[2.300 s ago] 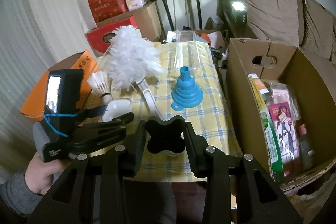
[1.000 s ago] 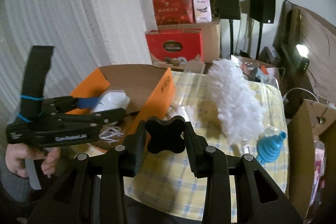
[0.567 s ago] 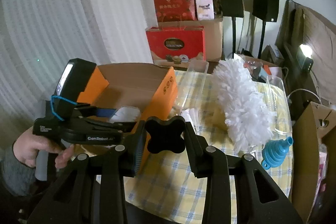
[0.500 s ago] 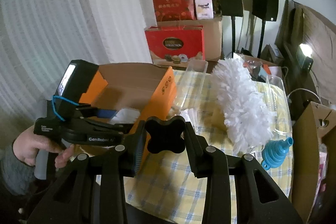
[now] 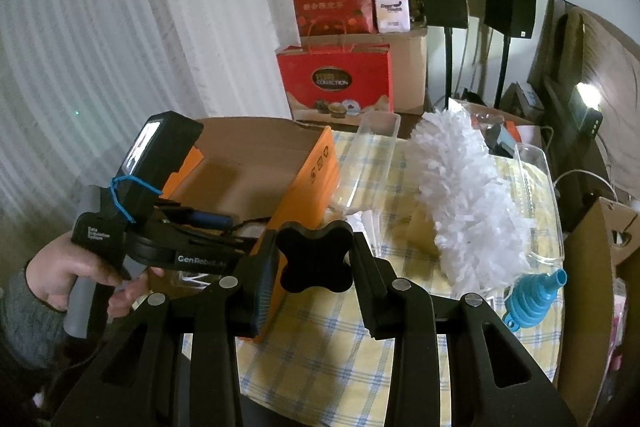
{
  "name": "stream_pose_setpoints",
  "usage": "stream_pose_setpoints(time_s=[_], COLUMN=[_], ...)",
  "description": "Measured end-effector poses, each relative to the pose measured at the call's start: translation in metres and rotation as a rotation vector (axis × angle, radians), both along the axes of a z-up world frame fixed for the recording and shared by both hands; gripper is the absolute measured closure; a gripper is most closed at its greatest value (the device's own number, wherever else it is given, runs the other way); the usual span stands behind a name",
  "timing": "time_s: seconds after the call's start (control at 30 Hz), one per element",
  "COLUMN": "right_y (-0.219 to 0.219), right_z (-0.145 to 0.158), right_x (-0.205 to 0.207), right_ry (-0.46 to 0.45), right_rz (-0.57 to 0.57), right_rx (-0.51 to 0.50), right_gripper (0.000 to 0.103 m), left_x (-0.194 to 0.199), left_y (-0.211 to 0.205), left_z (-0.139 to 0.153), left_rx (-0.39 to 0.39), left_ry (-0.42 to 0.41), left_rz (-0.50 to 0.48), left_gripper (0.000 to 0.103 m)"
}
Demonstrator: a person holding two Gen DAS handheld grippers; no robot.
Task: Organize objects
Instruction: 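Carry the earphone case with the left gripper into the orange box and release, then lower the black knob into the orange box with the right gripper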
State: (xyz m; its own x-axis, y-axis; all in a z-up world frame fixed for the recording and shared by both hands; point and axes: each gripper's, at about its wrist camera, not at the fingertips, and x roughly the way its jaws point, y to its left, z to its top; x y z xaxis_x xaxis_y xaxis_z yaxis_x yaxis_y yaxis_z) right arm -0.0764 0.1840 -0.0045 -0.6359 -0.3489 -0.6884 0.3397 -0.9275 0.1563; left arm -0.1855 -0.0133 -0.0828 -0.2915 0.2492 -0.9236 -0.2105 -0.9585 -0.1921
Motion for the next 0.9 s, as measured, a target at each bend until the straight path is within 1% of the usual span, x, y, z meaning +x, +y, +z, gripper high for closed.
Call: stream_pose_setpoints(time_s=[0.03, 0.13, 0.2, 0.33, 0.47, 0.53, 0.63, 0.77, 0.9], right_y=[0.0, 0.0, -0.002, -0.008, -0.015, -0.02, -0.03, -0.049, -0.068], right_z=[0.0, 0.001, 0.002, 0.005, 0.007, 0.007, 0.008, 0.005, -0.002], right_x=[0.0, 0.0, 0.0, -0.001, -0.004, -0.006, -0.011, -0.021, -0.034], right_ry=[0.001, 0.006, 0.01, 0.019, 0.023, 0.025, 0.027, 0.022, 0.02], right_rz=[-0.001, 0.001, 0.004, 0.015, 0.027, 0.042, 0.063, 0.094, 0.118], right_rx=[0.0, 0.0, 0.006, 0.023, 0.028, 0.029, 0.033, 0.044, 0.071], right_gripper=[0.067, 0.067, 0.067, 0.067, 0.067, 0.067, 0.067, 0.067, 0.067], left_x=[0.0, 0.001, 0.006, 0.019, 0.036, 0.041, 0.053, 0.061, 0.067], left_y=[0.0, 0.0, -0.003, -0.017, -0.033, -0.04, -0.05, -0.057, -0.066], left_z=[0.001, 0.007, 0.015, 0.033, 0.05, 0.055, 0.065, 0.069, 0.066], left_rx=[-0.005, -0.017, -0.01, 0.026, 0.064, 0.073, 0.055, 0.025, 0.013], left_ry=[0.003, 0.025, 0.052, 0.123, 0.189, 0.214, 0.254, 0.281, 0.301], left_rz=[0.001, 0.005, 0.013, 0.054, 0.098, 0.116, 0.141, 0.172, 0.205], left_gripper=[0.031, 0.031, 0.031, 0.019, 0.016, 0.011, 0.011, 0.009, 0.003])
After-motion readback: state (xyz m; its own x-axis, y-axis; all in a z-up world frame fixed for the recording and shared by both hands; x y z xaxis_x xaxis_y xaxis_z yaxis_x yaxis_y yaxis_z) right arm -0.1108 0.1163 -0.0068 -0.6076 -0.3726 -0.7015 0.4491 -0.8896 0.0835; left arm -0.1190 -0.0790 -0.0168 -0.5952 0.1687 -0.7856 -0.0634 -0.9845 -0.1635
